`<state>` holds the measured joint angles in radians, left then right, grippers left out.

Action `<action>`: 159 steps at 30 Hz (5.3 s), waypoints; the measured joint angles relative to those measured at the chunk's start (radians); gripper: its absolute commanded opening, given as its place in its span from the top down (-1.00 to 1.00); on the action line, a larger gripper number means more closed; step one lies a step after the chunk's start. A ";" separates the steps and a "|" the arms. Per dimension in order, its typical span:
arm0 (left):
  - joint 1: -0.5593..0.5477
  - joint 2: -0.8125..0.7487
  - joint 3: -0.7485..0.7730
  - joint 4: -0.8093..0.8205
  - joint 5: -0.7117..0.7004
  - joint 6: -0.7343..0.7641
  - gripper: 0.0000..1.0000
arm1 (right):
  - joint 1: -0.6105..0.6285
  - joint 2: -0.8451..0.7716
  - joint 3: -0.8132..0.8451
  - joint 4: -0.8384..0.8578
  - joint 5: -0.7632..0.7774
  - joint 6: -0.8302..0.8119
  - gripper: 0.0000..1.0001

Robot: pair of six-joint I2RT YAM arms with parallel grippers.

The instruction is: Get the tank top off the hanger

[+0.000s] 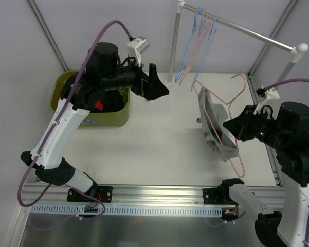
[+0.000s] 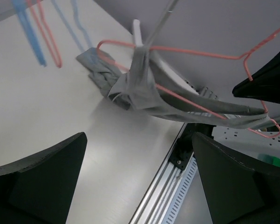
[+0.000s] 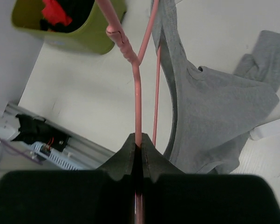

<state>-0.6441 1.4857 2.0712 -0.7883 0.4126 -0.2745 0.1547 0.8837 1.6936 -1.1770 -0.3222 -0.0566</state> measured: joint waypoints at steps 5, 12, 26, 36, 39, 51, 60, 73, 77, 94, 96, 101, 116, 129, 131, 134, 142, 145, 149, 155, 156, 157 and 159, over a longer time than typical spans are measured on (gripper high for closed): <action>-0.136 0.087 0.013 0.124 0.006 0.003 -0.94 | 0.046 0.026 0.117 -0.120 -0.116 -0.054 0.99; -0.228 0.206 0.032 0.203 -0.014 -0.005 -0.40 | 0.050 0.045 0.233 -0.164 -0.240 -0.071 0.99; -0.234 0.163 -0.041 0.230 -0.185 0.019 0.60 | 0.052 0.109 0.327 -0.175 -0.295 -0.084 0.99; -0.233 0.059 -0.118 0.231 -0.266 0.052 0.98 | 0.059 0.145 0.341 -0.174 -0.327 -0.090 0.99; -0.233 0.059 -0.122 0.230 -0.265 0.053 0.67 | 0.060 0.154 0.349 -0.174 -0.335 -0.090 0.99; -0.233 0.051 -0.160 0.232 -0.266 0.053 1.00 | 0.061 0.156 0.349 -0.175 -0.337 -0.091 0.99; -0.231 -0.025 -0.232 0.231 -0.537 0.002 1.00 | 0.100 0.156 0.337 -0.177 -0.333 -0.126 0.99; -0.069 -0.164 -0.354 0.207 -0.589 -0.170 1.00 | 0.207 0.133 0.352 -0.152 -0.416 -0.259 0.99; -0.068 -0.125 -0.353 0.222 -0.346 -0.150 1.00 | 0.211 -0.007 0.146 0.068 -0.305 -0.192 0.99; -0.218 -0.085 -0.772 0.607 0.488 -0.243 1.00 | 0.214 -0.238 -0.534 1.380 0.335 0.065 0.99; -0.218 -0.085 -0.817 0.579 0.412 -0.243 1.00 | 0.214 -0.230 -0.413 1.228 0.425 0.035 0.99; -0.218 -0.087 -0.844 0.481 0.177 -0.235 1.00 | 0.214 -0.264 -0.227 0.856 0.672 0.075 1.00; -0.218 -0.120 -0.798 0.324 -0.154 -0.181 0.99 | 0.214 0.080 -0.083 0.308 0.790 0.253 0.99; -0.218 -0.237 -0.829 0.273 -0.162 -0.137 1.00 | 0.139 0.507 0.308 0.366 0.797 0.137 0.99; -0.218 -0.241 -0.836 0.272 -0.148 -0.130 1.00 | 0.127 0.574 0.348 0.379 0.793 0.130 0.99; -0.218 -0.245 -0.843 0.266 -0.122 -0.122 0.94 | 0.124 0.652 0.369 0.394 0.771 0.129 0.99; -0.218 -0.256 -0.843 0.265 -0.107 -0.098 0.35 | 0.139 0.790 0.373 0.417 0.698 0.169 0.99; -0.218 -0.256 -0.843 0.264 -0.112 -0.100 0.33 | 0.144 0.798 0.373 0.425 0.689 0.183 0.99; -0.218 -0.256 -0.843 0.264 -0.134 -0.096 -0.03 | 0.144 0.798 0.373 0.446 0.682 0.191 0.99; -0.218 -0.251 -0.828 0.254 -0.153 -0.076 -0.98 | 0.144 0.798 0.373 0.456 0.660 0.200 0.94; -0.218 -0.245 -0.821 0.251 -0.153 -0.076 -0.97 | 0.143 0.798 0.373 0.457 0.654 0.201 0.96; -0.218 -0.239 -0.816 0.251 -0.153 -0.077 -0.97 | 0.143 0.798 0.373 0.459 0.649 0.202 0.97; -0.218 -0.219 -0.803 0.251 -0.152 -0.077 -0.97 | 0.141 0.798 0.372 0.465 0.642 0.203 0.86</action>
<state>-0.8623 1.2671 1.2686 -0.5373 0.2607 -0.3515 0.2955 1.6814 2.0655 -0.7120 0.3195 0.1467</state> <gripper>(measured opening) 0.984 0.053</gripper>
